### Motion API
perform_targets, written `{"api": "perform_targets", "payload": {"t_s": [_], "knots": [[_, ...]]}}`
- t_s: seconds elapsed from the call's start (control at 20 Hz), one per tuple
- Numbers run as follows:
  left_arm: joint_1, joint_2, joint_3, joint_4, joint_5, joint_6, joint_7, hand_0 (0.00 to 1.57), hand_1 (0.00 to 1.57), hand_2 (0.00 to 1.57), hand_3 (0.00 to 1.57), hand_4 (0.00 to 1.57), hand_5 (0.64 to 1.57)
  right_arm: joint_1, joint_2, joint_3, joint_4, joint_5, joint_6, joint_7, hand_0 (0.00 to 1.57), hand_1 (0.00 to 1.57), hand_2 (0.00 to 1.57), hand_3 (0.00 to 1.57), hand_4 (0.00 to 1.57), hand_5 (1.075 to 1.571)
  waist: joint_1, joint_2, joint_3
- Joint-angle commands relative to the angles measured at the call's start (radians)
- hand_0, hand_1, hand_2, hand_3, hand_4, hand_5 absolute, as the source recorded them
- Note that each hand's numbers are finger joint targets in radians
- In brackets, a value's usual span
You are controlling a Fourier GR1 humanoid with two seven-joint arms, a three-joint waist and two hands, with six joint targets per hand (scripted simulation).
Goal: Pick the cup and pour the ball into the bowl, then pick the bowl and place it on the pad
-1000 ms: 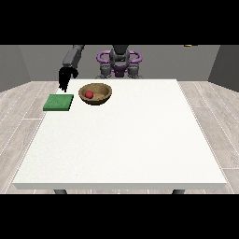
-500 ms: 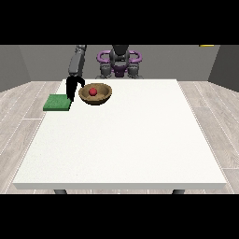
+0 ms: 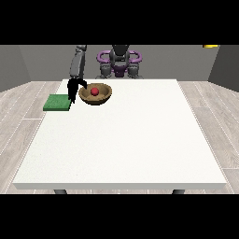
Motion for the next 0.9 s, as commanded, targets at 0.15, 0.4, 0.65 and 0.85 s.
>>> {"api": "perform_targets", "payload": {"t_s": [0.15, 0.4, 0.65, 0.85], "knots": [[-0.043, 0.013, -0.001, -0.049, 0.020, 0.017, 0.017, 0.00, 0.00, 0.00, 0.00, 1.02, 1.538, -0.054, -0.023, -0.014, 0.057, -0.003, -0.002, -0.020, 0.00, 0.00, 0.00, 0.00, 0.46, 1.547, 0.022, 0.087, 0.0218], [-0.013, 0.097, 0.059, 0.032, 0.069, -0.078, -0.010, 0.00, 0.00, 0.00, 0.00, 1.02, 1.541, -0.054, 0.049, 0.018, -0.019, 0.003, -0.062, 0.014, 0.00, 0.00, 0.00, 0.00, 0.47, 1.549, 0.017, 0.079, 0.0200], [-0.022, 0.073, 0.050, -0.047, 0.090, -0.046, 0.021, 0.00, 0.00, 0.00, 0.00, 1.02, 1.535, 0.010, 0.015, -0.048, 0.108, 0.004, -0.166, 0.028, 0.88, 0.88, 0.58, 0.00, 0.61, 1.514, 0.060, 0.116, 0.0216], [-0.036, 0.087, 0.056, -0.052, 0.098, -0.064, 0.000, 0.00, 0.00, 0.00, 0.00, 1.03, 1.529, 0.053, -0.043, -0.018, 0.082, 0.079, -0.256, 0.042, 1.57, 1.57, 1.57, 1.57, 0.94, 1.471, 0.068, 0.153, 0.0195]]}}
